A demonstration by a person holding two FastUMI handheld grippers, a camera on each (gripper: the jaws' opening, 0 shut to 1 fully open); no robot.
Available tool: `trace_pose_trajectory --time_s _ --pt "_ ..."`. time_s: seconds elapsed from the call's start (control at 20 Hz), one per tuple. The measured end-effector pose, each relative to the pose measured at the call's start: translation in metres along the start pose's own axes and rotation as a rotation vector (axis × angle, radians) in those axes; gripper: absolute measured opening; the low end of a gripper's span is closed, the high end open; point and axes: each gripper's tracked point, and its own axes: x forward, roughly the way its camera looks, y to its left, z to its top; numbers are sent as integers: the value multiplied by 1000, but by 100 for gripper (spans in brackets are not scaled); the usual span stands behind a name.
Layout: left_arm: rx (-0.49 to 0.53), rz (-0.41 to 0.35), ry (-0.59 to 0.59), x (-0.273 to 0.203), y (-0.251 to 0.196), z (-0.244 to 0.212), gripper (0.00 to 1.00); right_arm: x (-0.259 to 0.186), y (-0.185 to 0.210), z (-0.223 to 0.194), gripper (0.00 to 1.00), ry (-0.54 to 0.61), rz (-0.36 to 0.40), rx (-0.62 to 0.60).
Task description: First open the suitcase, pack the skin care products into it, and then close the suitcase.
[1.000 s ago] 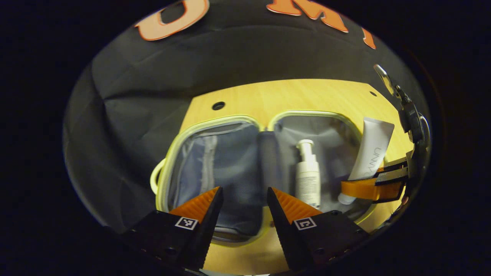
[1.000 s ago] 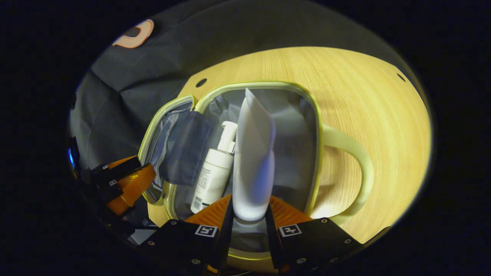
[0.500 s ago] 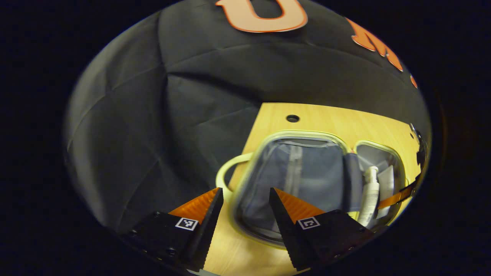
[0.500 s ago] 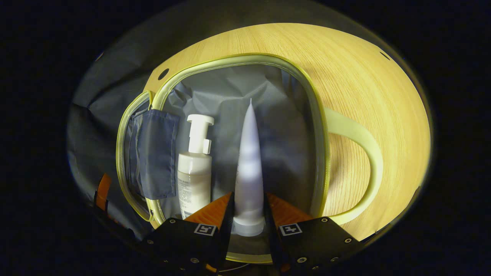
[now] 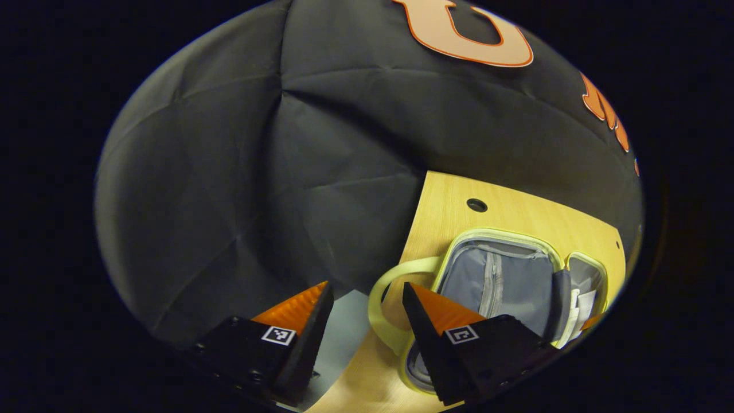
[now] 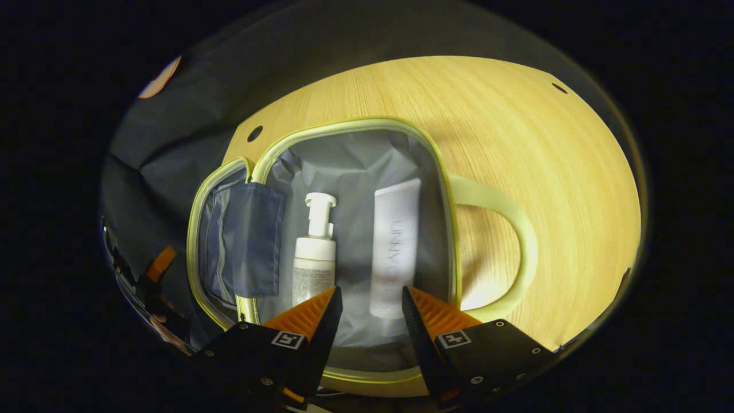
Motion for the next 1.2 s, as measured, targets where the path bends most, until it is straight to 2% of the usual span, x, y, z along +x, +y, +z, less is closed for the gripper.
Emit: trace_pose_trajectory --time_s 0.05,0.1,0.15,0.4,0.55,0.6,0.65,0.8,0.9,1.0,1.1,1.2 --pt "-21 -25 13 7 0 -1 79 -9 -1 2 72 -25 5 -6" --pt "-43 -31 31 10 5 -2 76 -18 -2 5 67 -54 13 -9" --pt "-69 -53 53 16 6 -4 79 -29 -1 11 75 -96 33 -7" --pt "-127 -112 176 44 0 -34 80 -91 -8 53 86 -327 107 20" --pt "-201 -148 217 57 0 -39 81 -127 -27 81 92 -464 72 -5" --pt "-232 -183 249 59 -7 -42 75 -140 -32 91 93 -502 69 -12" --pt "-246 -204 281 62 -11 -49 56 -151 -38 97 94 -534 57 -15" --pt "-236 -250 330 71 -16 -54 55 -177 -59 113 95 -604 25 -9" --pt "-240 -236 369 75 -14 -63 22 -185 -67 116 95 -631 17 -1" --pt "-225 -243 348 75 -17 -56 19 -191 -78 117 95 -653 4 -2" --pt "-193 -270 317 60 -20 -45 13 -197 -91 117 95 -670 -17 -10" --pt "-145 -262 271 48 -22 -31 13 -206 -98 121 96 -705 -22 -26"
